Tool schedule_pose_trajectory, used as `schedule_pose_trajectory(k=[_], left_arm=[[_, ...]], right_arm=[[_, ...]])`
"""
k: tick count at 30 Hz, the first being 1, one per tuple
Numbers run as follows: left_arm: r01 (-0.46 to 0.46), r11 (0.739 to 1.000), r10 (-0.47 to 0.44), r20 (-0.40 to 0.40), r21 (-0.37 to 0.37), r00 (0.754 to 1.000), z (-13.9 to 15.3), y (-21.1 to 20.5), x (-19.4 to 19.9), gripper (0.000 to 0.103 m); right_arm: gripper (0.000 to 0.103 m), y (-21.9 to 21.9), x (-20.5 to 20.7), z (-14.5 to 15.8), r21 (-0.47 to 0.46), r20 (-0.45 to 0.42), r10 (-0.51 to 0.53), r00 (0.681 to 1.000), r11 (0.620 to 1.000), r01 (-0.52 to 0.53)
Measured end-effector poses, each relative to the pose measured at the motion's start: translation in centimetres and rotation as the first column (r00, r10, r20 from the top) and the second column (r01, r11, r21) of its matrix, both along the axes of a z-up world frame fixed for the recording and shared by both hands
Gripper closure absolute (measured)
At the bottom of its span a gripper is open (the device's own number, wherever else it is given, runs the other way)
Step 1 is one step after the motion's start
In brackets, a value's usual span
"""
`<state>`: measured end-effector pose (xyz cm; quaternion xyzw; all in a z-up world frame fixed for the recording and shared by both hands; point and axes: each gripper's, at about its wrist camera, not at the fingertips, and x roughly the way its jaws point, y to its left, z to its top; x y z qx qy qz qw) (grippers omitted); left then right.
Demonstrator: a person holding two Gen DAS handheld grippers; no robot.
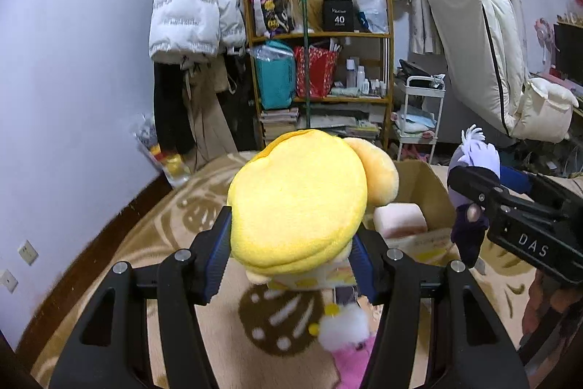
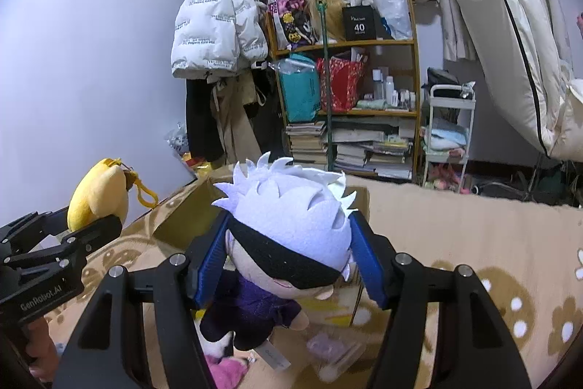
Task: Organize soft objects
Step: 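Lift yellow plush and white-haired doll and carry them over the box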
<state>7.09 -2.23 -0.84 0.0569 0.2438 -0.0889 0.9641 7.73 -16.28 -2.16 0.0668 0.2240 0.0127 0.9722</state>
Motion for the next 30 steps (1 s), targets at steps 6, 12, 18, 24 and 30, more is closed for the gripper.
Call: schedule_pose_trajectory(k=[6,12,18,24,30], left_arm=[[-0.017,1.0,0.017,0.032,-0.006,0.999,0.1,-0.4,1.8,0.046],[-0.038,0.999,0.037,0.038,0.017,0.999,-0.8,-1.0,4.3,0.046],[-0.033,0.998,0.033,-0.002,0.051,0.999,-2.0,-2.2,6.5,0.045],[-0.028,0.997,0.031,-0.039,0.077,0.999,-3.3,-2.8,7.4,0.045],[-0.015,0.996,0.022,-0.074,0.09,0.997,-4.0,-3.2,8.0,0.044]], right_arm=[[0.035,-0.4,1.7,-0.2,-0.014,0.002,0.01,1.0,1.0,-0.01],[0.035,-0.8,3.3,-0.8,0.011,-0.003,0.012,1.0,1.0,-0.012],[0.035,-1.3,4.5,-1.4,0.013,-0.011,0.014,1.0,1.0,-0.014],[0.034,-2.5,5.8,-2.3,0.068,-0.013,0.008,1.0,0.998,-0.007],[0.033,-3.0,6.3,-3.3,0.092,-0.021,0.037,0.999,0.995,-0.035]])
